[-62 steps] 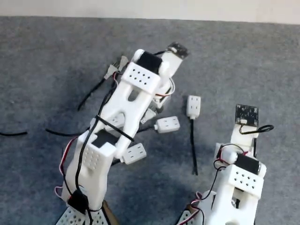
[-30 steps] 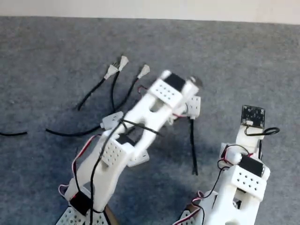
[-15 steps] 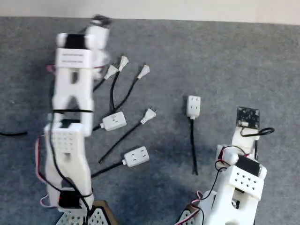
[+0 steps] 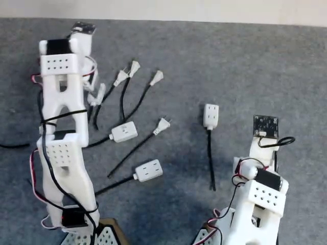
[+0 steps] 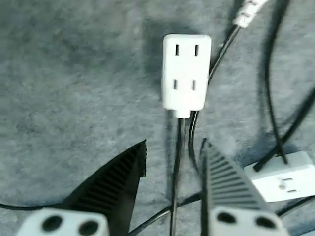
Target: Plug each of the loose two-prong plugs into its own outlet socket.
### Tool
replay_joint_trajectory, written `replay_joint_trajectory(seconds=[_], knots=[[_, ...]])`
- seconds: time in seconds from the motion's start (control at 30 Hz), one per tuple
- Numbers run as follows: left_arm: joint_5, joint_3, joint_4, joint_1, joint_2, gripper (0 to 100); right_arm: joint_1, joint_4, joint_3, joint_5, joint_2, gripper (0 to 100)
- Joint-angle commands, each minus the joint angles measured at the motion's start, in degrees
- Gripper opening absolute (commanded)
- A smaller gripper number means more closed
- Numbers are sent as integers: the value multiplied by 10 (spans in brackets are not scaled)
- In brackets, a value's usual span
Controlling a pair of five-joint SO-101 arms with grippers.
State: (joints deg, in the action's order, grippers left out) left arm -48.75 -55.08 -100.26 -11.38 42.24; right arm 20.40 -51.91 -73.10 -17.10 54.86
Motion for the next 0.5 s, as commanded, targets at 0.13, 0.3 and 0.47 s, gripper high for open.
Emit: replay_joint_trajectory(seconds=[0.13, 0.3, 0.47], knots=[[77, 0, -2, 36, -32, 221, -7, 9, 1, -4, 4, 271], [62, 2, -2, 87, -29, 221, -7, 9, 1, -4, 4, 271], [128, 40, -5, 160, -29, 224, -7, 9, 1, -5, 4, 271]])
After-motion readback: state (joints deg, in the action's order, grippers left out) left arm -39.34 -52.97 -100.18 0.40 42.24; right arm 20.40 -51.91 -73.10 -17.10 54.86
